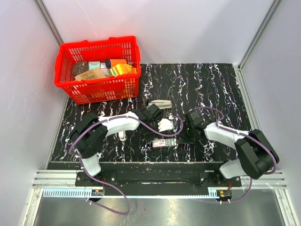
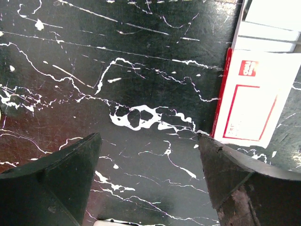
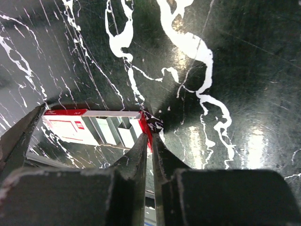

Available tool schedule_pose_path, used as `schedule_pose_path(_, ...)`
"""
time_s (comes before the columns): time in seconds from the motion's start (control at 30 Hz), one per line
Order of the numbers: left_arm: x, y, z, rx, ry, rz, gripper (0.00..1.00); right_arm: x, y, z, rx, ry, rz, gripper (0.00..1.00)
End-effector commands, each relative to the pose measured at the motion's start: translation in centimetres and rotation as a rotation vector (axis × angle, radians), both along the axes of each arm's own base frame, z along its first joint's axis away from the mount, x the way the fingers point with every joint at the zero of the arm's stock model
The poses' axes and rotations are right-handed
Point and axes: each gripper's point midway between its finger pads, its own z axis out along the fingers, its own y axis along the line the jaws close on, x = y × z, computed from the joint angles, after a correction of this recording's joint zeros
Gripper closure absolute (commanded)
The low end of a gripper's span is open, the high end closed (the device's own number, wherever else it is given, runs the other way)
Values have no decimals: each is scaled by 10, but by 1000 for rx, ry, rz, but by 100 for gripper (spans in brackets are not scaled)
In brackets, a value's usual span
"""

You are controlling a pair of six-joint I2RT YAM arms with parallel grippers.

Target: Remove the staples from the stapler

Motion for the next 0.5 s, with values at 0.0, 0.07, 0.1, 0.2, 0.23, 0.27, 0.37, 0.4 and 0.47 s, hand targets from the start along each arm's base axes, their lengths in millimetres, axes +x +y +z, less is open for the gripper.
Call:
schedule_pose_path(0.0, -1, -6, -12, -15, 29, 2, 11, 7, 18, 9, 45, -15, 15, 87)
schedule_pose_path(0.07, -3, -6, -13, -14, 33, 2, 11, 8, 22, 10, 53, -16, 20, 87)
schedule_pose_path(0.1, -2, -6, -12, -18, 31, 4, 11, 9, 25, 12, 57, -21, 25, 87)
schedule_pose_path(0.2, -4, -6, -13, -17, 39, 9, 11, 9, 30, 13, 59, -23, 31, 87)
schedule_pose_path(0.23, -2, -5, -13, -11, 31, 11, 11, 7, 30, 12, 55, -18, 32, 87)
schedule_pose_path(0.27, 0, -3, -14, -2, 21, 14, 11, 7, 30, 11, 50, -14, 34, 87)
schedule_pose_path(0.37, 24, 14, -10, 44, -53, 80, 11, 4, 25, 8, 33, -13, 30, 87)
schedule_pose_path(0.4, 36, 24, -7, 55, -77, 129, 11, 3, 24, 7, 30, -11, 29, 87)
schedule_pose_path(0.47, 55, 42, -1, 57, -81, 207, 12, 2, 23, 8, 31, -12, 28, 87)
